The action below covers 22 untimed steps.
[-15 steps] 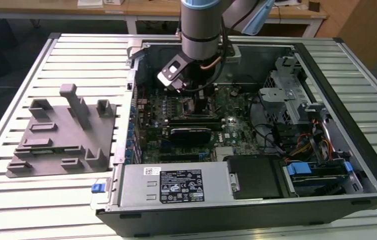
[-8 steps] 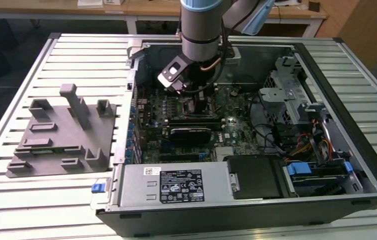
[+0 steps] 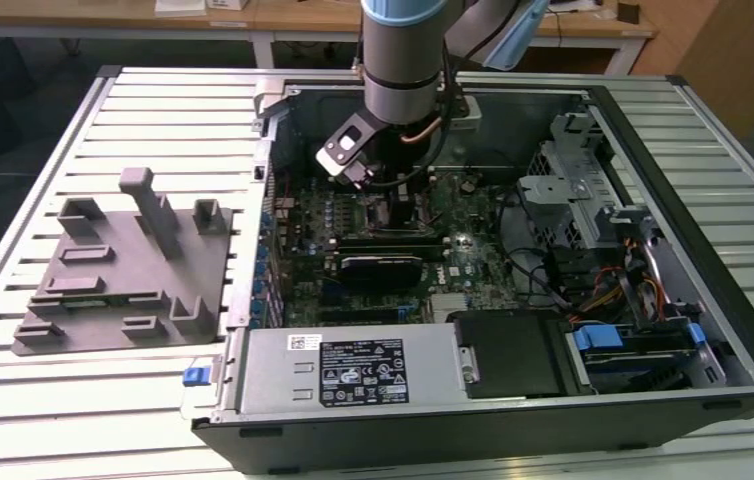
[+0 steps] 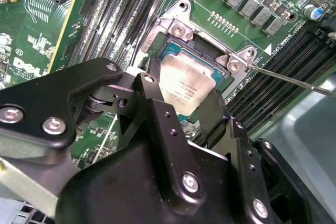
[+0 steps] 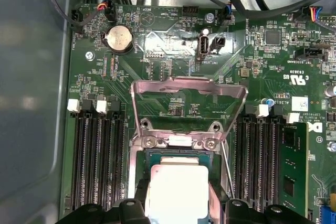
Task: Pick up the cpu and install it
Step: 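Place the cpu into insertion slot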
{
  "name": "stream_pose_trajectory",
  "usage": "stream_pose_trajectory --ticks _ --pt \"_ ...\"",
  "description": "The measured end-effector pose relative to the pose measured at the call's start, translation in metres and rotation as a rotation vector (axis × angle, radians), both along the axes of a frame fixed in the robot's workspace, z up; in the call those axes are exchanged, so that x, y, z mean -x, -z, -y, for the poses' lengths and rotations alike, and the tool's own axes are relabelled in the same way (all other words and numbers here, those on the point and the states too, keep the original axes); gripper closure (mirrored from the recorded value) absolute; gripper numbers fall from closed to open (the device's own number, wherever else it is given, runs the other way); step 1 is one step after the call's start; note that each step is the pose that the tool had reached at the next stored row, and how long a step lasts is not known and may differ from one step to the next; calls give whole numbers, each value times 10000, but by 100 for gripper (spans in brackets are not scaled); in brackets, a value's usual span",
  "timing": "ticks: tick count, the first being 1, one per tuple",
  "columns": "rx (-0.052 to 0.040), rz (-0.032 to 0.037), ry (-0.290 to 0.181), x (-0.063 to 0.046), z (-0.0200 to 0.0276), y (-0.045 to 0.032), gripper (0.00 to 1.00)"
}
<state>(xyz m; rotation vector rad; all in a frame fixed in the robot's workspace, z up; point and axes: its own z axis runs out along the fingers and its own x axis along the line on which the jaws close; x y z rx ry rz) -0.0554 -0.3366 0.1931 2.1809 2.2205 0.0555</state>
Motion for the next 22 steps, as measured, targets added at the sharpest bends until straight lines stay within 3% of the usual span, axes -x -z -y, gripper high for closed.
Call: stream_pose_trajectory --ticks 6,8,9,12,18,20,22 --pt "-5 4 3 0 -1 2 47" --pt "-13 10 3 -1 -2 5 46" --pt "-11 8 4 -1 -2 5 40" --pt "-3 2 4 0 -1 -4 40" --pt "-5 3 4 0 -1 -112 40" --pt "-7 0 4 -1 -1 -150 41" --pt "-6 -9 4 -2 -1 -180 53"
